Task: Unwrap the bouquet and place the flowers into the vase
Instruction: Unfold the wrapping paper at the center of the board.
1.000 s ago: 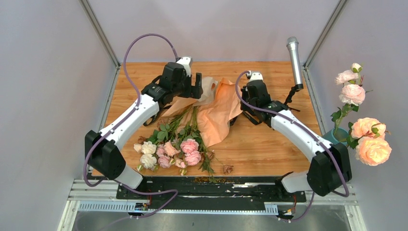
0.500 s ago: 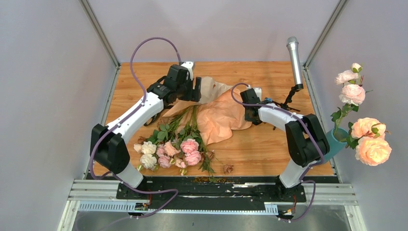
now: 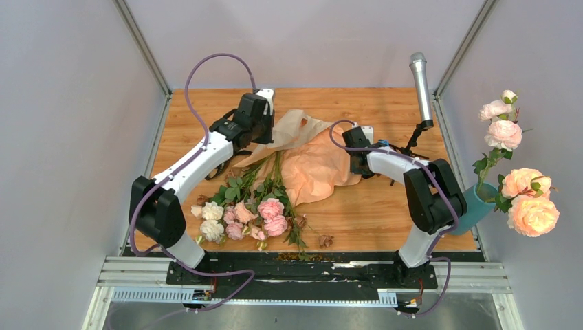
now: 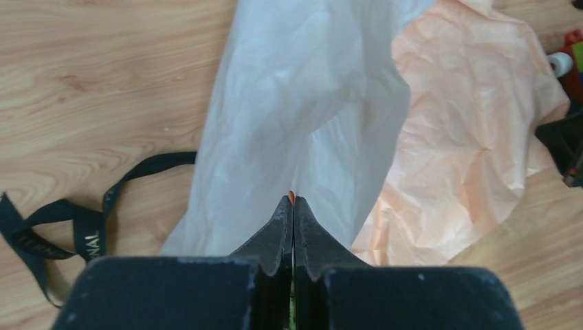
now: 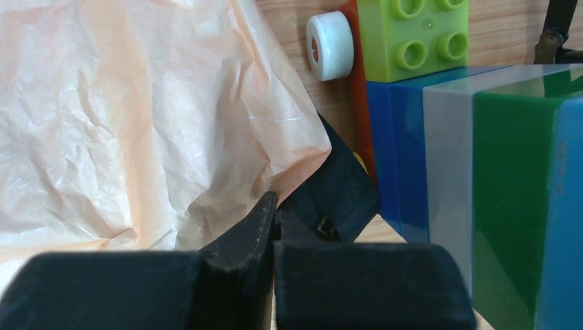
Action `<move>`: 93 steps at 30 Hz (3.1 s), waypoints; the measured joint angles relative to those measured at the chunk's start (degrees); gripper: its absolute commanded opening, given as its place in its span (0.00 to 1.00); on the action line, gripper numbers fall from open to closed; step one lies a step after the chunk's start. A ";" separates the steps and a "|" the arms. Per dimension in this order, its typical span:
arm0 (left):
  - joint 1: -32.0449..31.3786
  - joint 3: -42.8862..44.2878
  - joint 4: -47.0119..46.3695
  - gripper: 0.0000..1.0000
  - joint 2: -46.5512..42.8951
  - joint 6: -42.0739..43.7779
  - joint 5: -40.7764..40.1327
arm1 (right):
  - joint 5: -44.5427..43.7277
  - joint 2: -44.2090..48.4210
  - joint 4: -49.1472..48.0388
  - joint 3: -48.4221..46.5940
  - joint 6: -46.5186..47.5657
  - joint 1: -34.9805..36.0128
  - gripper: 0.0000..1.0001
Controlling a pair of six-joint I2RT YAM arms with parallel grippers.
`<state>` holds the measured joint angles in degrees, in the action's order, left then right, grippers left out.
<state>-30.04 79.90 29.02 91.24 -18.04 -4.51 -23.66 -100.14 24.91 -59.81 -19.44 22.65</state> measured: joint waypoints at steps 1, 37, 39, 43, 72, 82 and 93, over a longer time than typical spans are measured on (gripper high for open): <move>0.48 -0.13 0.00 0.00 0.00 0.26 -0.44 | -0.04 -0.04 0.07 -0.09 0.02 -0.07 0.00; 35.30 -0.48 -9.60 0.00 20.26 1.95 -0.04 | -2.12 -8.22 1.40 -8.72 4.24 -1.66 0.00; 35.60 1.11 -9.62 0.00 21.42 2.60 -0.81 | -2.34 -8.83 1.46 -9.57 4.48 -2.08 0.00; 36.35 2.91 -9.57 0.00 23.41 3.74 -1.86 | -2.40 -9.51 1.86 -10.60 4.61 -2.84 0.00; 35.63 0.48 -5.42 0.92 3.74 1.14 -1.68 | 11.08 2.14 3.54 -20.72 14.25 4.09 0.61; 28.41 -10.86 -15.17 0.92 9.03 -7.87 15.15 | 26.56 -9.40 -1.03 -28.13 11.54 6.69 0.59; 28.59 -10.97 -17.42 0.92 14.12 -7.78 15.96 | 29.68 -22.95 -3.13 -38.38 9.86 6.67 0.53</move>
<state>-1.45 68.93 11.60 105.36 -25.82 11.44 6.02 -123.09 21.78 -98.19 -9.58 29.32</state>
